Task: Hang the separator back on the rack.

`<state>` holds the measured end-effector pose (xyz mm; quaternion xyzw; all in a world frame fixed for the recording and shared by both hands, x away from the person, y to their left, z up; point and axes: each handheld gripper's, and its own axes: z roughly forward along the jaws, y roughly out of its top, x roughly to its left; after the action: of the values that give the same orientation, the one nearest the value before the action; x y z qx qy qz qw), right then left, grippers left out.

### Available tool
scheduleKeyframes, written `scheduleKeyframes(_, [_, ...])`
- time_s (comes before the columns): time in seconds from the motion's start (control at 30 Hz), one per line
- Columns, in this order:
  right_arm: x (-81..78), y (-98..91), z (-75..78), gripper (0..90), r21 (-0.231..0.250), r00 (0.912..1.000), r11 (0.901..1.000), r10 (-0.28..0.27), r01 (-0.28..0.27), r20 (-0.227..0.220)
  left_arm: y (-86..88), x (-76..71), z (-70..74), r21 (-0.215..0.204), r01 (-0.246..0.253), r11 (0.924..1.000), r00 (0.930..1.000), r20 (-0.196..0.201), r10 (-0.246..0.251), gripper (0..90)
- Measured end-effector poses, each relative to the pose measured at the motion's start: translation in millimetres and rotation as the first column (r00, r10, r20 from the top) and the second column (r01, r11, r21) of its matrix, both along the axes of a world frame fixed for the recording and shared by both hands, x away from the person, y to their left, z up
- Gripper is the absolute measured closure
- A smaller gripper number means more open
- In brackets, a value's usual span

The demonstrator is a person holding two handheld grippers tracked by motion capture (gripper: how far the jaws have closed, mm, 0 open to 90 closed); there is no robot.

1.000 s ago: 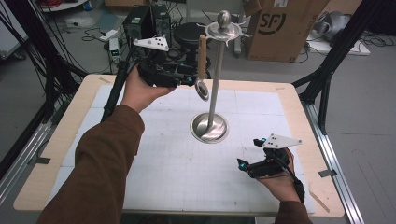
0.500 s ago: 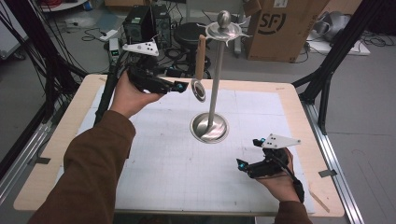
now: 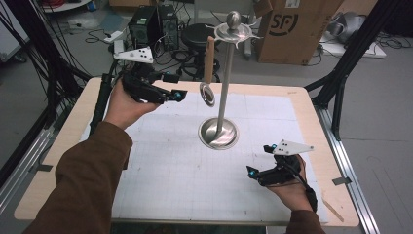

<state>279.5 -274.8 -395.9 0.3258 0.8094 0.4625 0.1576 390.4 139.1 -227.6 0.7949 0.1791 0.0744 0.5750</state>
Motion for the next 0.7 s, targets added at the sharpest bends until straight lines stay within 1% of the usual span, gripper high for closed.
scheduleKeyframes(0.07, [0.2, 0.0, -0.1, 0.4, -0.002, 1.0000, 1.0000, 0.002, -0.002, 0.003, 2.0, -2.3, -1.9, -0.007, -0.001, 1.0000, 1.0000, 0.002, 0.001, 28.3])
scheduleKeyframes(0.2, [0.2, 0.7, 0.0, 0.4, -0.003, 1.0000, 1.0000, 0.003, -0.003, 0.004, 7.5, -7.0, -5.4, -0.007, 0.001, 1.0000, 1.0000, 0.004, -0.001, 26.7])
scheduleKeyframes(0.33, [0.2, 0.9, 0.2, 0.4, -0.005, 1.0000, 1.0000, 0.004, -0.004, 0.004, 13.2, -9.4, -11.6, -0.015, -0.004, 0.9999, 1.0000, -0.004, 0.004, 26.4])
scheduleKeyframes(0.53, [0.3, 1.0, 0.2, 0.4, -0.001, 1.0000, 1.0000, 0.003, -0.003, 0.004, 23.6, -13.6, -21.6, -0.015, -0.015, 0.9998, 0.9998, -0.012, 0.015, 24.9])
scheduleKeyframes(0.57, [0.5, 0.7, 0.1, 0.4, -0.003, 1.0000, 1.0000, 0.003, -0.003, 0.005, 24.9, -14.6, -23.7, -0.016, -0.021, 0.9997, 0.9997, -0.016, 0.020, 24.4])
scheduleKeyframes(0.63, [0.7, 0.9, 0.0, 0.4, -0.003, 1.0000, 1.0000, 0.003, -0.003, 0.004, 28.4, -15.3, -28.0, -0.001, -0.039, 0.9992, 0.9991, -0.017, 0.039, 23.6])
scheduleKeyframes(0.7, [0.9, 1.5, -0.3, 0.4, -0.003, 1.0000, 1.0000, 0.004, -0.004, -0.002, 31.2, -16.0, -32.1, 0.002, -0.048, 0.9989, 0.9985, -0.026, 0.048, 22.8])
